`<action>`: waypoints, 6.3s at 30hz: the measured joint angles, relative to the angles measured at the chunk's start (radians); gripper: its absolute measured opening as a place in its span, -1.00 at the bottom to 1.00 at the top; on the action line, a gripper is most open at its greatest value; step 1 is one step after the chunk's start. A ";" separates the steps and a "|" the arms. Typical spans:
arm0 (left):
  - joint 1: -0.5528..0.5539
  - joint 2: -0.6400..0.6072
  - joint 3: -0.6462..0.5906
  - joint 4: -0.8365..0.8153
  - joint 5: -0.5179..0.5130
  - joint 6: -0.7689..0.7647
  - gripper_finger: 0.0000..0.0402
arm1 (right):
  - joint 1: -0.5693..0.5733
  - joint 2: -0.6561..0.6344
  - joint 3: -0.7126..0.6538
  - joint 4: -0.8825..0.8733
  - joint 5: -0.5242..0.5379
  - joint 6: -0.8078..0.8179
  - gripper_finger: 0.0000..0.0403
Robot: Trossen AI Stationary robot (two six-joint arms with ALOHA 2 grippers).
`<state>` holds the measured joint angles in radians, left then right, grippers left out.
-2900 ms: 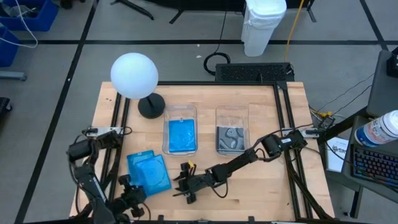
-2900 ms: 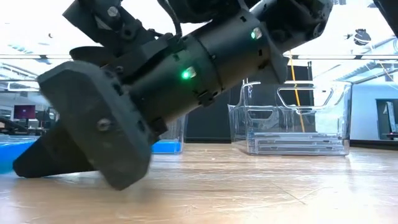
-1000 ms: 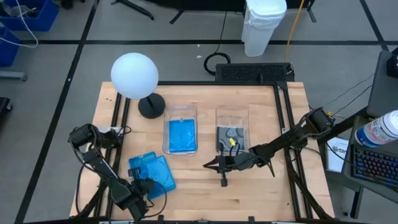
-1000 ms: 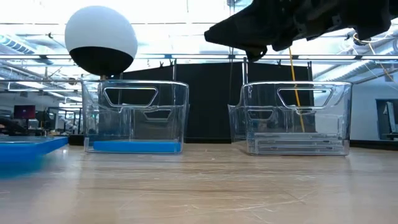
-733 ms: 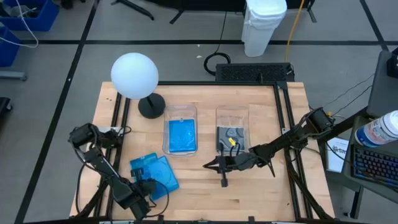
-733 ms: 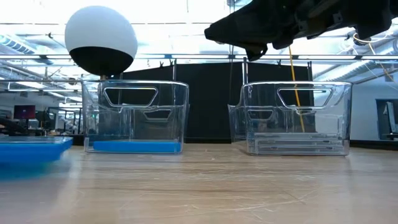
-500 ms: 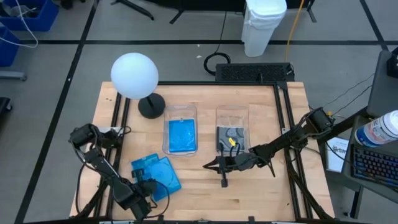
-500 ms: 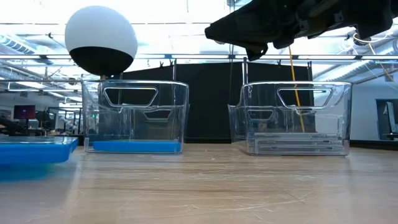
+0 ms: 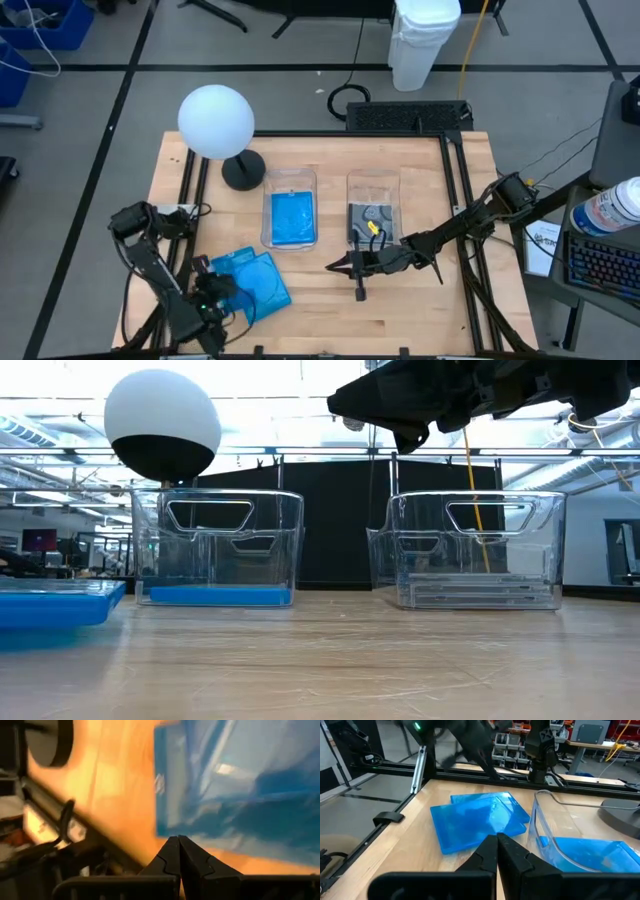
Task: Pick & place jewel cases by type
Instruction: Put the blue CD case into the left transparent bin
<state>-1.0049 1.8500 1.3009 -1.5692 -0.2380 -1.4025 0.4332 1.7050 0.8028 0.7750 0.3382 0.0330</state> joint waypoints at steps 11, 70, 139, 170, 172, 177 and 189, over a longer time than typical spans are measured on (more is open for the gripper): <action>0.082 -0.150 -0.344 0.179 0.055 0.034 -0.99 | 0.007 0.000 0.000 -0.001 -0.003 0.000 -1.00; 0.191 -0.464 -0.717 0.899 0.171 -0.049 -0.98 | 0.007 0.000 0.000 -0.047 -0.003 -0.010 -1.00; 0.046 -0.220 -0.394 1.079 -0.338 1.210 -0.40 | 0.135 0.002 0.230 -0.627 -0.079 0.858 -0.02; 0.130 -0.198 -0.394 1.214 -0.340 1.562 -0.35 | 0.116 0.213 0.231 -0.568 -0.027 1.420 0.09; 0.131 -0.198 -0.394 1.207 -0.339 1.563 -0.35 | 0.117 0.230 0.230 -0.553 -0.030 1.421 0.09; 0.136 -0.198 -0.394 1.191 -0.338 1.562 -0.35 | 0.116 0.289 0.258 -0.519 -0.041 1.445 0.09; 0.136 -0.198 -0.394 1.105 -0.288 1.499 -0.35 | 0.089 0.320 0.291 -0.491 -0.043 1.413 0.09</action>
<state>-0.8688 1.6516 0.9070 -0.4638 -0.5263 0.0966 0.5225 2.0246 1.0935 0.2843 0.2951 1.4457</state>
